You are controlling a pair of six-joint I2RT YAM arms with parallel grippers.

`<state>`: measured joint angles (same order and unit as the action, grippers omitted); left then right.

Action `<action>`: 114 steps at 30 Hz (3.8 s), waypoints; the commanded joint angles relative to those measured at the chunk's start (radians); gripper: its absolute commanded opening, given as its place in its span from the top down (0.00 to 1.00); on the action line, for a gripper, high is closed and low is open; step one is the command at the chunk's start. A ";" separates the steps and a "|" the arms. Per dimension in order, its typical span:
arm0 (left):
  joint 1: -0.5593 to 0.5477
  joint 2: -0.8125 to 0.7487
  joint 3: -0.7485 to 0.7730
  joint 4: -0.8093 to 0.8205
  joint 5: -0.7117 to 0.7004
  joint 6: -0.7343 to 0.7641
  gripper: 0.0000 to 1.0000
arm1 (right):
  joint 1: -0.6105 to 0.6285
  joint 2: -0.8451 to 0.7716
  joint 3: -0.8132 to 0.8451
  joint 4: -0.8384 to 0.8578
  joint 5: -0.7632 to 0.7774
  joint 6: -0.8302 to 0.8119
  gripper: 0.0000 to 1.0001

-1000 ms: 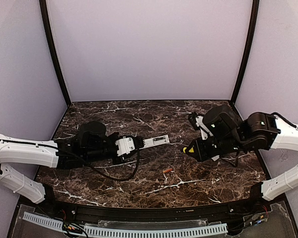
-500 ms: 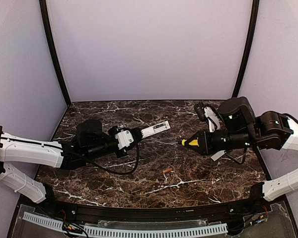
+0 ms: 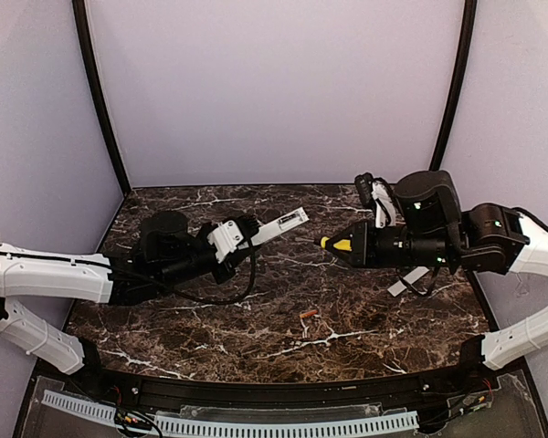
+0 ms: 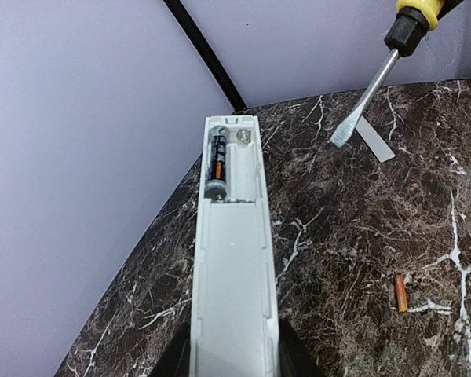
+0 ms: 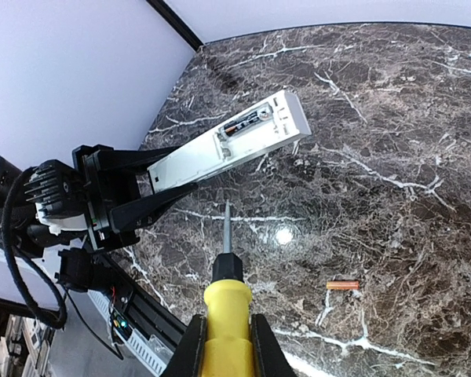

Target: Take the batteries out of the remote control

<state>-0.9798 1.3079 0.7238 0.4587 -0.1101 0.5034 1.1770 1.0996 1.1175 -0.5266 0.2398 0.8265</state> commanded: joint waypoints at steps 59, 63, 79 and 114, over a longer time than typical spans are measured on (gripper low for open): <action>-0.003 0.008 0.228 -0.389 0.229 -0.136 1.00 | -0.082 0.067 0.183 -0.249 0.058 -0.087 1.00; -0.003 0.003 0.227 -0.391 0.228 -0.136 1.00 | -0.083 0.086 0.182 -0.242 0.041 -0.090 1.00; -0.003 -0.014 0.217 -0.387 0.231 -0.132 1.00 | -0.083 0.098 0.151 -0.201 -0.001 -0.086 1.00; -0.004 -0.009 0.213 -0.398 0.163 -0.114 0.99 | -0.082 0.041 0.084 -0.082 -0.103 -0.036 1.00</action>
<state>-0.9798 1.3136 0.9176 0.0273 0.0601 0.3813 1.0901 1.1549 1.2037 -0.6724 0.1833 0.7834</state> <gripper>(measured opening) 0.296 0.152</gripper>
